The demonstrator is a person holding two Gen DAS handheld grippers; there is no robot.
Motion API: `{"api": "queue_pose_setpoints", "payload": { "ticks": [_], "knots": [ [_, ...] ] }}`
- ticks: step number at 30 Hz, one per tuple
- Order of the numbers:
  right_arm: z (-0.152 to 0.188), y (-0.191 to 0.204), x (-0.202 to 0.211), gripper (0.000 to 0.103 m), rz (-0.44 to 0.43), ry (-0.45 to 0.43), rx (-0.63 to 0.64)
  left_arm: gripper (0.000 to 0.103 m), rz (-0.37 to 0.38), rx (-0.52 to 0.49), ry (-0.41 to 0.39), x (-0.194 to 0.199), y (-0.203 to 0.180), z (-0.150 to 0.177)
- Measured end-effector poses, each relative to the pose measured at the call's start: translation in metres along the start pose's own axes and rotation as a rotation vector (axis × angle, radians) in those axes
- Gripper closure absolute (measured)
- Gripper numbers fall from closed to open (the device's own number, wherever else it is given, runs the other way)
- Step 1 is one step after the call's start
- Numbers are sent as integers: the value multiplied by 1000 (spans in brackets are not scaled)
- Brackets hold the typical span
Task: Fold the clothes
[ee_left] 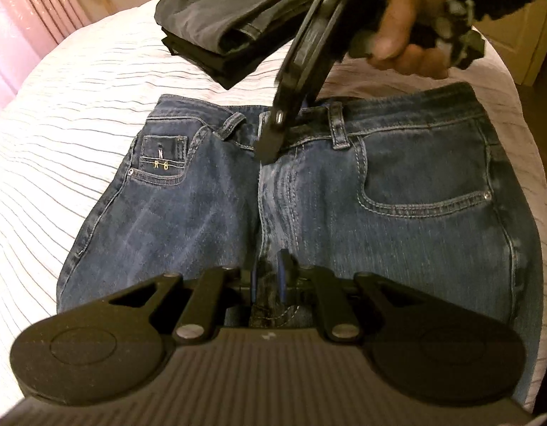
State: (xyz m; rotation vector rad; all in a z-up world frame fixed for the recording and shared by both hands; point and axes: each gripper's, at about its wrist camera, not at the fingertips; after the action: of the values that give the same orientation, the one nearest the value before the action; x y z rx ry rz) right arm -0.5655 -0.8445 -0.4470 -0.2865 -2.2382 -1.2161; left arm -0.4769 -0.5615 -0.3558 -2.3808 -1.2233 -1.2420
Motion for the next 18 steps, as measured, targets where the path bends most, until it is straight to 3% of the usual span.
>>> {"api": "queue_pose_setpoints", "payload": {
  "ticks": [1, 2, 5, 9, 12, 18],
  "knots": [
    [0, -1, -5, 72, 15, 14, 6, 94, -2, -1, 2, -1, 0, 0],
    [0, 0, -4, 81, 15, 23, -6, 94, -4, -2, 5, -2, 0, -1],
    [-3, 14, 13, 89, 41, 5, -5, 94, -1, -11, -22, -5, -2, -12],
    [-6, 24, 50, 94, 118, -90, 4, 94, 12, -19, -24, -20, -6, -28],
    [4, 5, 40, 94, 204, -52, -24, 95, 14, -26, 17, -33, -9, -29],
    [13, 13, 79, 93, 225, -152, -50, 93, -22, 7, 29, 5, -3, -7]
  ]
}}
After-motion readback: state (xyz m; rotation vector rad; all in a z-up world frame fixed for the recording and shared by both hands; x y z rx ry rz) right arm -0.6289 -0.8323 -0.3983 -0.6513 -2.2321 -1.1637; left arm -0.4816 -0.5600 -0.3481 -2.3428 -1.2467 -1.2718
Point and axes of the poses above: each gripper's, at about its wrist camera, not at the fingertips, and x roughly against the way its jaws point, y to its left, z to its underside, and after that the axes turned 11 degrees about -y, right-handed
